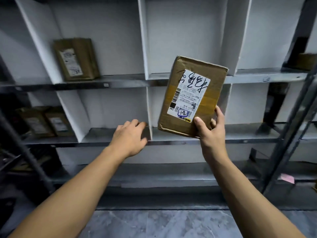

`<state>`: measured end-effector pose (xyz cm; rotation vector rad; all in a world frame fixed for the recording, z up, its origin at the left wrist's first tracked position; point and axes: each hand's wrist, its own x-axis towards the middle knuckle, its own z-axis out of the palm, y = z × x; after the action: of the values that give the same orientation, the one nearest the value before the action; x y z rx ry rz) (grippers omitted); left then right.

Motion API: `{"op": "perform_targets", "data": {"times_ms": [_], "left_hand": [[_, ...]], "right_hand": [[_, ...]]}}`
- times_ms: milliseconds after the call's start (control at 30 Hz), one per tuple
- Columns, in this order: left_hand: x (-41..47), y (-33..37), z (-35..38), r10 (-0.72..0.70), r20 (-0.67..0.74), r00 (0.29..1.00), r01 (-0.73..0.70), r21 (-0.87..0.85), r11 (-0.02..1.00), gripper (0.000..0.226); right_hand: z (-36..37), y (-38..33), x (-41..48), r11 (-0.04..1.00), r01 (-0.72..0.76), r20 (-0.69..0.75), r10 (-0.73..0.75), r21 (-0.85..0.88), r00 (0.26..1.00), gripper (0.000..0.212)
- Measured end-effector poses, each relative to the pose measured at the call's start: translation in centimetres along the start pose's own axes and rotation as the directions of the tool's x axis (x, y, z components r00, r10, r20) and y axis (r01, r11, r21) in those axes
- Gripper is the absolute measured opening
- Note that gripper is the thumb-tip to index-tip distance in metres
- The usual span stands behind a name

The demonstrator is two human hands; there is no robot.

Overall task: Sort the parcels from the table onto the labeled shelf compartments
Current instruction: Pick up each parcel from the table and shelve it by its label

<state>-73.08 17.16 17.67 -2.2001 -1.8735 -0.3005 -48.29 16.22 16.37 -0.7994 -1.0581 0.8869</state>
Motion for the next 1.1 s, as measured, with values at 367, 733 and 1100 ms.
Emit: {"op": "perform_targets", "data": {"times_ms": [367, 733, 1100], "left_hand": [[-1.8, -18.9, -3.3, -0.129, -0.102, 0.986, 0.131, 0.01, 0.991, 0.057], [1.2, -29.5, -4.9, -0.052, -0.136, 0.989, 0.053, 0.005, 0.999, 0.056], [8.9, -32.6, -3.6, -0.009, -0.205, 0.979, -0.005, -0.069, 0.998, 0.056]], "right_hand": [[19.7, 2.9, 0.4, 0.994, 0.067, 0.095, -0.075, 0.081, 0.993, 0.061], [30.9, 5.4, 3.0, 0.988, 0.144, 0.03, -0.146, 0.047, 0.989, 0.062], [34.0, 6.0, 12.1, 0.967, 0.235, 0.049, -0.231, -0.096, 0.972, 0.062]]}}
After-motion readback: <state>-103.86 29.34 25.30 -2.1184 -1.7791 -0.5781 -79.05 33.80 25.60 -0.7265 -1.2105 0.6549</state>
